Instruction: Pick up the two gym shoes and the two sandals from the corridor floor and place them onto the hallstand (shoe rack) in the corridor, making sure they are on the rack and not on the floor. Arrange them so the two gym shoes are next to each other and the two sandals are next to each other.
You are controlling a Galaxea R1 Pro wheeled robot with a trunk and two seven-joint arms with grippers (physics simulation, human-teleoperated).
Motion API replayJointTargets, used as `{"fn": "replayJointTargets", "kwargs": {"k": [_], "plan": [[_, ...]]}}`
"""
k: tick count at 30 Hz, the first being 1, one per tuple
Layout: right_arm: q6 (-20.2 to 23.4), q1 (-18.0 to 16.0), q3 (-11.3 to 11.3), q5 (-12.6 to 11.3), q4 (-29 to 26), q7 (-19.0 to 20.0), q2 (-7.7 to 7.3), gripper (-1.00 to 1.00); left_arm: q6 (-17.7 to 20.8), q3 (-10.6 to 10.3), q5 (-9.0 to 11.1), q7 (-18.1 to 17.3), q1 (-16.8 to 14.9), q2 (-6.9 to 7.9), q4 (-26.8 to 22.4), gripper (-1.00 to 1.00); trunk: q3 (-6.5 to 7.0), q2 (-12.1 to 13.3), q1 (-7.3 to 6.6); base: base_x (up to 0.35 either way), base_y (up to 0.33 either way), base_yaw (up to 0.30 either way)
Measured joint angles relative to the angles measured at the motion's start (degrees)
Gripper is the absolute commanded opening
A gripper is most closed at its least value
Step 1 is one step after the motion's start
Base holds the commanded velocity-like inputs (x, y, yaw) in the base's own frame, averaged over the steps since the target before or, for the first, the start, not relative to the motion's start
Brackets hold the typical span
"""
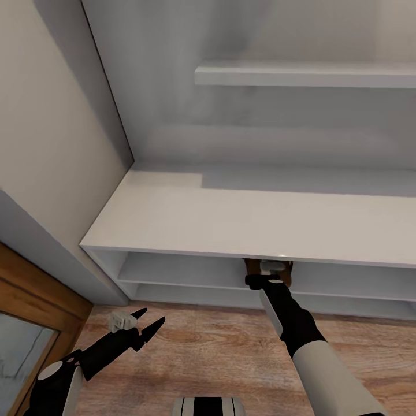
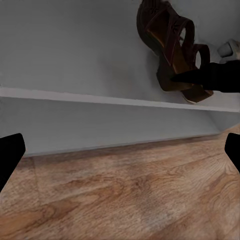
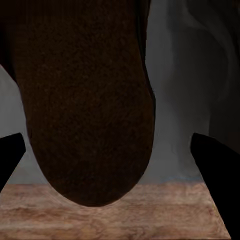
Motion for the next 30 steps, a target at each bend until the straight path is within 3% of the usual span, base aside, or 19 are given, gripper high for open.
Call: {"fn": "replayJointTargets", "kwargs": {"k": [24,30], "plan": [[0.00,-0.02,0.03,0.05,0.00,0.00,0.00,1.00,0.00,0.00,0.00,0.00,0.00,0.00,-0.01,1.00,0.00,0.00,0.00,-0.001,0.000,0.000],[-0.03,0.04,0.03,0.06,-0.01,0.00,-0.01,1.00,0.00,-0.01,-0.01,0.00,0.00,0.00,-0.02,1.00,0.00,0.00,0.00,-0.199,0.000,0.000]]}}
